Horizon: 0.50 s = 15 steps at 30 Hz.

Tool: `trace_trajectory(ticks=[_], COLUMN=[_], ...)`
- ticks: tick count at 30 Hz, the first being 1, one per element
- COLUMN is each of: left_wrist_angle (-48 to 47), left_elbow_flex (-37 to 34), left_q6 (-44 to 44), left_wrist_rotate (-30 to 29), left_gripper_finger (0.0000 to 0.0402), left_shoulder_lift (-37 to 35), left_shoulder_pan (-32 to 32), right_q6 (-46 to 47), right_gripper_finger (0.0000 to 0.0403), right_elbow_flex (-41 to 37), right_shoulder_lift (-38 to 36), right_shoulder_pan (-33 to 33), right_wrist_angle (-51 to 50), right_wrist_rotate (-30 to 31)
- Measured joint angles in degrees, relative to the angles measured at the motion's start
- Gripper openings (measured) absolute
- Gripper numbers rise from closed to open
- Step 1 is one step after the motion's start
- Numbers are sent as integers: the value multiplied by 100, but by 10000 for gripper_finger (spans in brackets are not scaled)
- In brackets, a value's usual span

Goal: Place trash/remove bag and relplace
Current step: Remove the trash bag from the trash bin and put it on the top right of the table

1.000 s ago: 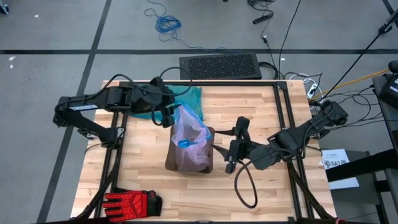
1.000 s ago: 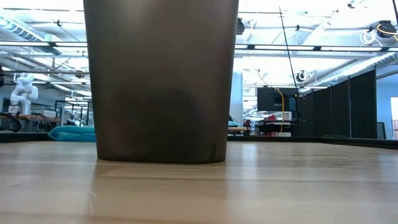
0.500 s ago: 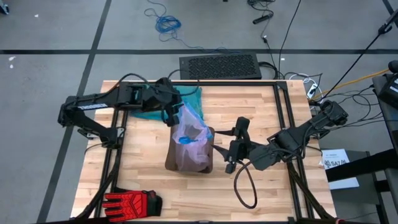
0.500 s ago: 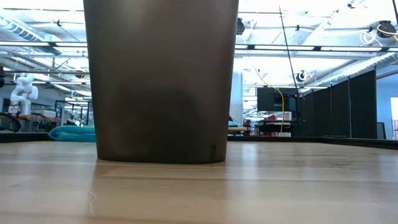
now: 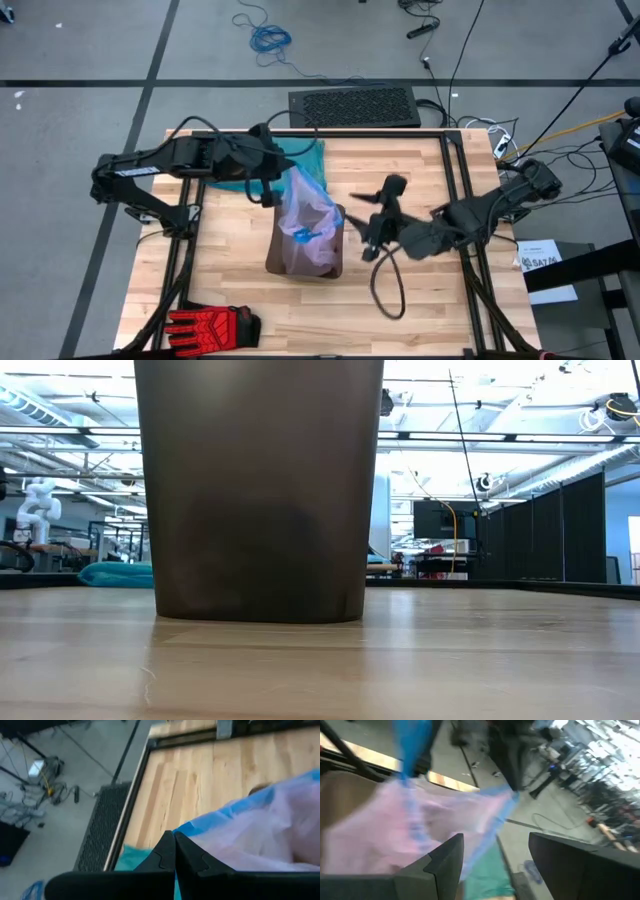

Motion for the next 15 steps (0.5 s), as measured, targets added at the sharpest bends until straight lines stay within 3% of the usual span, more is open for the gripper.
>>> trace_trajectory(ticks=[3,5,11,15], left_wrist_angle=[-12,-20,-37,-40], left_elbow_flex=[259,394,532,532], left_q6=[22,38,141,148], left_wrist_rotate=[-17,-19,-30,-40], left_gripper_finger=[1,1,1,1], left_shoulder_lift=[-11,-11,-11,-9], left_shoulder_pan=[-130,-217,-451,-614], right_q6=[-239,-276,-668,-1227], right_gripper_finger=[217,217,217,217], right_elbow_flex=[1,2,4,-53], right_shoulder_lift=[-249,-458,-734,-487], right_shoulder_pan=[-298,-651,-2371,-3478], right_wrist_angle=[-189,-532,-1135,-697], right_wrist_rotate=[-105,-582,-4324,-5973])
